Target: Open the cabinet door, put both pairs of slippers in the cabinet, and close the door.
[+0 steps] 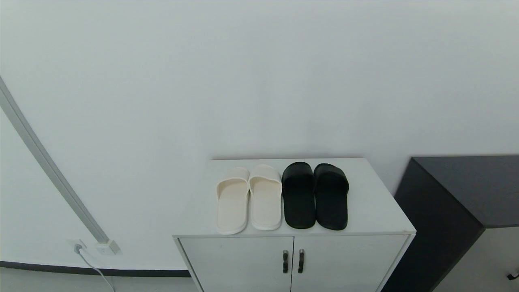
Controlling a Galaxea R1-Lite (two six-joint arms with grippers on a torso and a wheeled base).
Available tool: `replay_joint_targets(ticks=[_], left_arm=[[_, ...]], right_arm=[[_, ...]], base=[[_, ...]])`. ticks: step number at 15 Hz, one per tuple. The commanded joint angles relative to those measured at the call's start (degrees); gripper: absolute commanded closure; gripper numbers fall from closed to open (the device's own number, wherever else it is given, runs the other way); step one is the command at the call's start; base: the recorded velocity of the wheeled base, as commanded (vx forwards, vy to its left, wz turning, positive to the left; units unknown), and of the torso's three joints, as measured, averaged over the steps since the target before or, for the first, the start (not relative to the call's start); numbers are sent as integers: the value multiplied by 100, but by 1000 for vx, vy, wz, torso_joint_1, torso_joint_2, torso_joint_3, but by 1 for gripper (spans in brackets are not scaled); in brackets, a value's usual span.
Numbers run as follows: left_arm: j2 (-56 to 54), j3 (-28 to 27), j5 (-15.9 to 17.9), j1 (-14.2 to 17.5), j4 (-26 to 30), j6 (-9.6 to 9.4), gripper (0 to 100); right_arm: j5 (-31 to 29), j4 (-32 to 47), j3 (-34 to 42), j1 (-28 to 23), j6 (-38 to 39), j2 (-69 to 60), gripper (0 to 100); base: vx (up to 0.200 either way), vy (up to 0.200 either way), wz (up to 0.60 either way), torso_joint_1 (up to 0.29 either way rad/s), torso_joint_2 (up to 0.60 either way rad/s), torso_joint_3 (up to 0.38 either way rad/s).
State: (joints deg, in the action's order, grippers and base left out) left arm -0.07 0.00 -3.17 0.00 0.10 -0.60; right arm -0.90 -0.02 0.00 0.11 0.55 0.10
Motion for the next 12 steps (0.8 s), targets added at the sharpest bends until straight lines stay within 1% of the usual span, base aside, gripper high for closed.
replay_joint_targets(ticks=[1,2,3,4,5,7,8,9,10,11,12], left_arm=[[7,0,-8,0,-1,-2,100],[7,0,-8,0,-1,-11,100],[7,0,1,0,-1,-28,100],[7,0,1,0,-1,-28,100],[7,0,9,0,-1,-28,100],[7,0,9,0,-1,-28,100],[7,0,18,0,-1,-28,100],[7,0,27,0,-1,-28,100],[7,0,27,0,-1,-37,100],[7,0,27,0,-1,-28,100],[7,0,18,0,-1,-19,100]], right_arm=[[2,-6,-9,-2,-46,69,0],[-33,-50,-167,-11,-152,157,0],[11,29,-1679,-20,622,1001,0],[292,380,-1907,-20,622,1458,0],[705,503,-1687,-29,68,2082,0],[1075,240,-1415,147,112,3075,0],[1180,-235,-1424,516,156,3901,0],[1154,-736,-1512,859,200,4517,0],[987,-1237,-1644,1281,455,5141,0],[495,-1606,-1828,1923,719,5712,0],[125,-1799,-1925,2353,912,6011,0]], base=[[0,0,0,0,0,0],[0,0,0,0,0,0],[0,0,0,0,0,0],[0,0,0,0,0,0],[0,0,0,0,0,0],[0,0,0,0,0,0],[0,0,0,0,0,0],[0,0,0,0,0,0],[0,0,0,0,0,0],[0,0,0,0,0,0],[0,0,0,0,0,0]])
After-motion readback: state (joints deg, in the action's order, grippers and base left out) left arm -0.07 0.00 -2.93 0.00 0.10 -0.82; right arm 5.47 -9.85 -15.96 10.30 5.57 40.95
